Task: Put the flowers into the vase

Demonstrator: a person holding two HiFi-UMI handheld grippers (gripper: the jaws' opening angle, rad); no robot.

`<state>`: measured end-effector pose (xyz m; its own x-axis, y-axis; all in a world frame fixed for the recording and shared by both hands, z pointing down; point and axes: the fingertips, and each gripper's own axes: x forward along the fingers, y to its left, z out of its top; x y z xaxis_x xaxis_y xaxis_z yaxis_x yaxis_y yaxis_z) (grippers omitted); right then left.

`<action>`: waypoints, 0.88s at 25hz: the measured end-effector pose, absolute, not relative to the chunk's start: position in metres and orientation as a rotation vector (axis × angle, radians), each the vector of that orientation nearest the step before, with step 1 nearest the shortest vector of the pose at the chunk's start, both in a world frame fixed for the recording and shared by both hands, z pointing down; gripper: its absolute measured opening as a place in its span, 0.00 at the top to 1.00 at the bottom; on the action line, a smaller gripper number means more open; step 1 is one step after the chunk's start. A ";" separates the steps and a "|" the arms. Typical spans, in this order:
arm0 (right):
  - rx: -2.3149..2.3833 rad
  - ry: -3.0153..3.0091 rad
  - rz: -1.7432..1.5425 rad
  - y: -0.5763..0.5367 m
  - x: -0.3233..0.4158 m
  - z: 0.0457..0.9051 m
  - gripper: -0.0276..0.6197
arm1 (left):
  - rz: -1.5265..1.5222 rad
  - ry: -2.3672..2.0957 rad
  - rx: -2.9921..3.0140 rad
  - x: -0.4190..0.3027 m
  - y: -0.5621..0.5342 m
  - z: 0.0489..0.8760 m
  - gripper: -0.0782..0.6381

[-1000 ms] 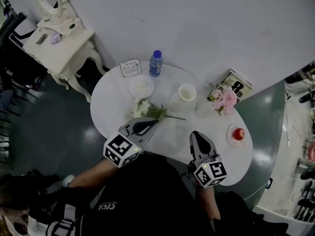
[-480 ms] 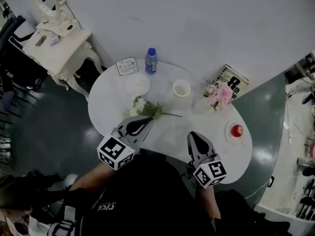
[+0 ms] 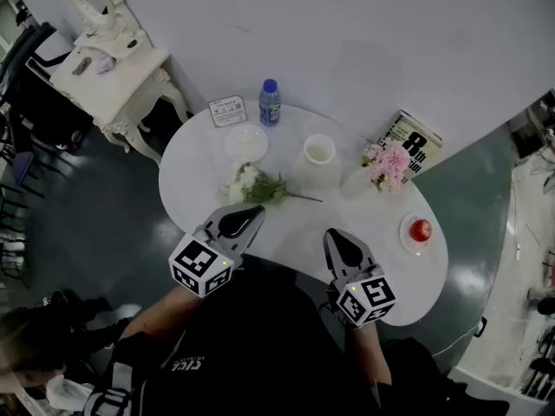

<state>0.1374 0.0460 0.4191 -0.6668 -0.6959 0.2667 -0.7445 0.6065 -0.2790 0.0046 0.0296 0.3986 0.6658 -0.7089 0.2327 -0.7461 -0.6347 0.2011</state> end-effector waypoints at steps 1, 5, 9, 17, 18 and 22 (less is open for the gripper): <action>1.194 -2.699 0.545 0.046 0.136 0.420 0.90 | 0.207 -1.180 2.589 0.002 0.030 0.403 0.87; 1.125 -2.702 0.520 0.043 0.129 0.427 0.90 | 0.249 -1.247 2.548 -0.016 0.029 0.412 0.87; 1.116 -2.683 0.537 0.037 0.109 0.434 0.90 | 0.269 -1.292 2.528 -0.047 0.025 0.415 0.87; 1.155 -2.665 0.562 0.002 0.036 0.441 0.90 | 0.288 -1.203 2.569 -0.113 -0.002 0.432 0.87; 1.173 -2.670 0.587 -0.003 0.028 0.440 0.90 | 0.301 -1.182 2.585 -0.122 -0.004 0.433 0.87; 1.267 -2.609 0.603 -0.024 0.002 0.444 0.90 | 0.296 -1.112 2.624 -0.154 -0.020 0.434 0.87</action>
